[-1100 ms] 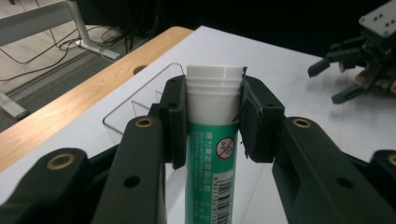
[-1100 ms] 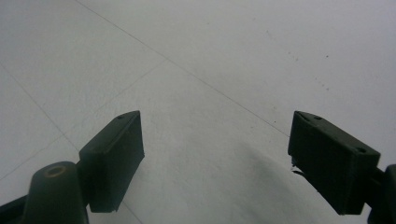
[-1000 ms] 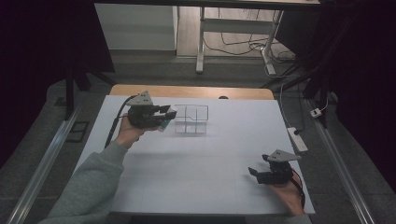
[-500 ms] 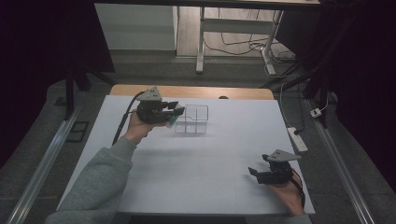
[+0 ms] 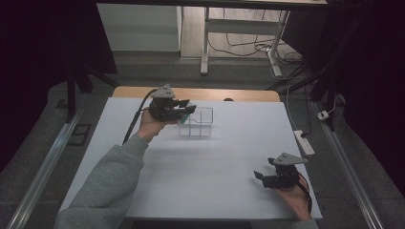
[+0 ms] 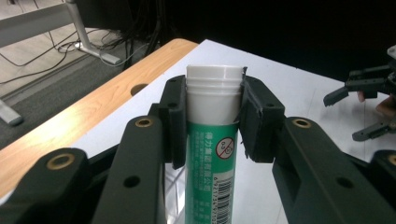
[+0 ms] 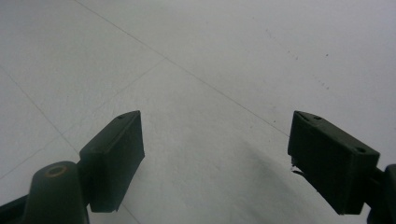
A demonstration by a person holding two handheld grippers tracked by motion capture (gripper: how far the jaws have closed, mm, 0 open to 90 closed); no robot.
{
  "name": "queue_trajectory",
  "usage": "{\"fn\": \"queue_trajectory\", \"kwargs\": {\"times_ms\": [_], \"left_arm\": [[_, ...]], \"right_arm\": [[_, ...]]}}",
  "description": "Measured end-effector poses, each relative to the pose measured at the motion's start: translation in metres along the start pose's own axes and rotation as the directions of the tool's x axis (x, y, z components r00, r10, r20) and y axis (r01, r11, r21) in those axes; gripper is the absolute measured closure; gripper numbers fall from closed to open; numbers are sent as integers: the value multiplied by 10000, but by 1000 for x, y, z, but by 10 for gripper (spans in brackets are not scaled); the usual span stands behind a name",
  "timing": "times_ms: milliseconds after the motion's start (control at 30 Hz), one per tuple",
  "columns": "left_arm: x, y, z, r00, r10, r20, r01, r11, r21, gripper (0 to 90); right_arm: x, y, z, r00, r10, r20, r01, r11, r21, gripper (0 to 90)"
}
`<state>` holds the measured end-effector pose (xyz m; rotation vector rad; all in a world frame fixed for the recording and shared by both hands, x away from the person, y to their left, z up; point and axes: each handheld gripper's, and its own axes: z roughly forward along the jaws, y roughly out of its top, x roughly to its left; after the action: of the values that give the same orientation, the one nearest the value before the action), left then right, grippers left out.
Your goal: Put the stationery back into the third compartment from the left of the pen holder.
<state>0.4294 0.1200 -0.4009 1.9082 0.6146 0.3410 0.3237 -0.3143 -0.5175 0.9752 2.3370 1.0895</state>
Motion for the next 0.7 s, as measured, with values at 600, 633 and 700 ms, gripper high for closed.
{"fn": "queue_trajectory", "kwargs": {"times_ms": [600,633,700], "left_arm": [[4,10,36,9997,-145,-178,150,9994,307,642],[4,10,38,9997,-174,-162,179,9993,316,641],[4,10,41,9996,-239,-162,243,9993,292,641]], "right_arm": [[0,0,-2,10000,24,-19,-24,10000,-81,179],[-1,0,-2,10000,26,-28,-27,10000,-86,179],[0,0,-1,10000,11,-44,-11,10000,-85,179]]}}
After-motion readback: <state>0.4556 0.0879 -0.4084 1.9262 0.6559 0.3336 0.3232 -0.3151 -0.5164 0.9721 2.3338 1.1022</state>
